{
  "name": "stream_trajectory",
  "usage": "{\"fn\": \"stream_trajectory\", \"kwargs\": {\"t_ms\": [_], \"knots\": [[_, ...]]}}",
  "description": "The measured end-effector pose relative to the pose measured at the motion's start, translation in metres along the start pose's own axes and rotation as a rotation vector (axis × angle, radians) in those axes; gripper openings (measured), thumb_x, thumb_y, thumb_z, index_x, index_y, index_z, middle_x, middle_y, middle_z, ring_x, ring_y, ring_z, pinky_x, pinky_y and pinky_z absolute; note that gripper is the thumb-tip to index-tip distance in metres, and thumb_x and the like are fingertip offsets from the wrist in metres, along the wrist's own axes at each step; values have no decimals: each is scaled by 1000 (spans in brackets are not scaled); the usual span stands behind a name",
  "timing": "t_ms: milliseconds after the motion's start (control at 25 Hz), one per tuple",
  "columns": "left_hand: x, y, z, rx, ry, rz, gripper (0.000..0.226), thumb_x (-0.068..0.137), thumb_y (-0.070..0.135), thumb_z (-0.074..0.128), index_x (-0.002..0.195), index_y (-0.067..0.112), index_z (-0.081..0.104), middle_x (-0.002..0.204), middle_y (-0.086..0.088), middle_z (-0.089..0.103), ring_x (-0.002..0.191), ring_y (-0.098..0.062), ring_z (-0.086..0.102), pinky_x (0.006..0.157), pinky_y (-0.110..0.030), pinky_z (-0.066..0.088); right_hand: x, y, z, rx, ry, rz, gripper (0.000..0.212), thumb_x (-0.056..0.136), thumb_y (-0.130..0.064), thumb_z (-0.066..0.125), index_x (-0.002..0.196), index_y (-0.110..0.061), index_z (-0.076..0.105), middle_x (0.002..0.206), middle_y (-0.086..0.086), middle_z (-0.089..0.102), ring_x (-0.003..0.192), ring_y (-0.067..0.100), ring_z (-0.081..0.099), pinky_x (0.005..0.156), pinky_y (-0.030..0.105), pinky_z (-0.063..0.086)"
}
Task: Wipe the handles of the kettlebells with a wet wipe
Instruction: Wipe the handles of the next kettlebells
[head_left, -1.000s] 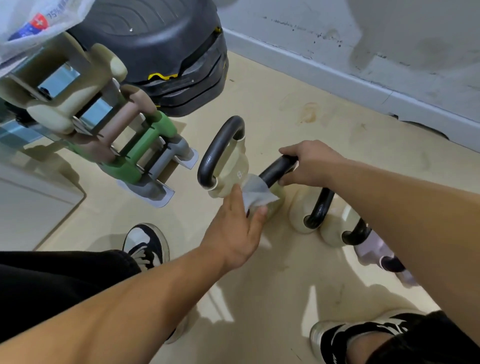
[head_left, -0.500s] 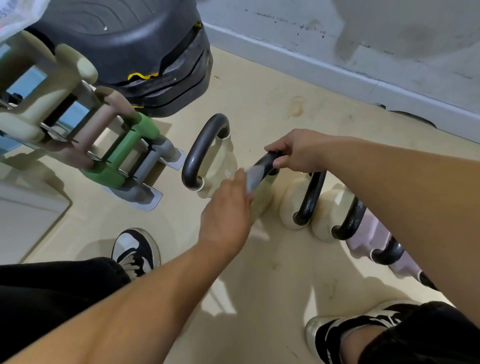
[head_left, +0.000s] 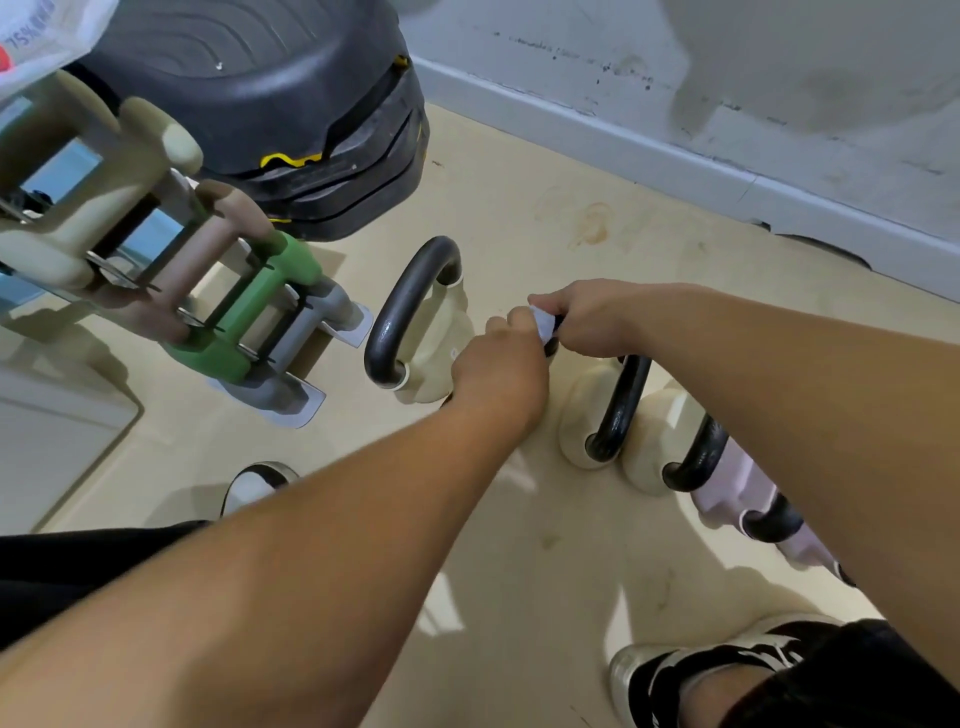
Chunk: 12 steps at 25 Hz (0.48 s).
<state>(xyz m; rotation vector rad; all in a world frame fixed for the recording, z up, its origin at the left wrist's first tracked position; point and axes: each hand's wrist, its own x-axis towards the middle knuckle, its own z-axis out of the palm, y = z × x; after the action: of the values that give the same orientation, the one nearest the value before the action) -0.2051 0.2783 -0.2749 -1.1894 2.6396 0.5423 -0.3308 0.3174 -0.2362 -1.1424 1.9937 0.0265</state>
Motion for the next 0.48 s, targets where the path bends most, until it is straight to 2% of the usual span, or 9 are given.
{"fn": "stream_trajectory", "kwargs": {"t_ms": [80, 120, 200, 280, 400, 480], "knots": [[-28, -24, 17, -77, 145, 0, 47, 96, 13, 50, 140, 20, 36, 120, -6, 52, 104, -29, 60, 69, -39, 43, 2, -4, -1, -52, 4, 6, 45, 102, -25, 40, 146, -25, 50, 144, 4, 54, 127, 28, 50, 107, 38, 41], [-44, -41, 26, -178, 181, -4, 46, 98, 18, 49, 142, 24, 35, 122, -4, 53, 106, -28, 58, 71, -39, 44, 3, -5, -1, -86, 12, 10, 44, 102, -25, 40, 145, -22, 51, 145, 7, 53, 130, 30, 49, 109, 40, 40], [-76, -71, 38, -374, 185, -37, 45, 101, 23, 47, 144, 27, 36, 126, 2, 53, 109, -25, 56, 81, -37, 46, 4, -6, -1, -98, 24, 15, 42, 106, -30, 37, 145, -18, 50, 147, 10, 51, 134, 31, 45, 112, 41, 36], [-90, -78, 44, -458, 179, -100, 38, 101, 25, 48, 138, 27, 40, 121, 5, 54, 106, -24, 58, 81, -33, 44, 4, -7, 1, -83, 23, 9, 45, 107, -36, 34, 145, -17, 49, 147, 10, 51, 136, 30, 44, 112, 42, 34], [-71, -64, 36, -373, 168, -229, 17, 95, 19, 48, 112, 21, 44, 103, 3, 54, 92, -29, 59, 71, -35, 39, 3, -7, 3, -68, 36, 15, 46, 107, -39, 34, 145, -17, 49, 146, 9, 52, 135, 30, 45, 111, 42, 35], [-40, -48, 21, -164, 75, -157, 21, 93, 16, 50, 113, 17, 44, 102, -1, 55, 89, -30, 60, 67, -36, 39, 4, -5, 3, -43, 42, 28, 46, 107, -40, 35, 145, -18, 48, 148, 8, 51, 136, 30, 44, 112, 42, 34]]}}
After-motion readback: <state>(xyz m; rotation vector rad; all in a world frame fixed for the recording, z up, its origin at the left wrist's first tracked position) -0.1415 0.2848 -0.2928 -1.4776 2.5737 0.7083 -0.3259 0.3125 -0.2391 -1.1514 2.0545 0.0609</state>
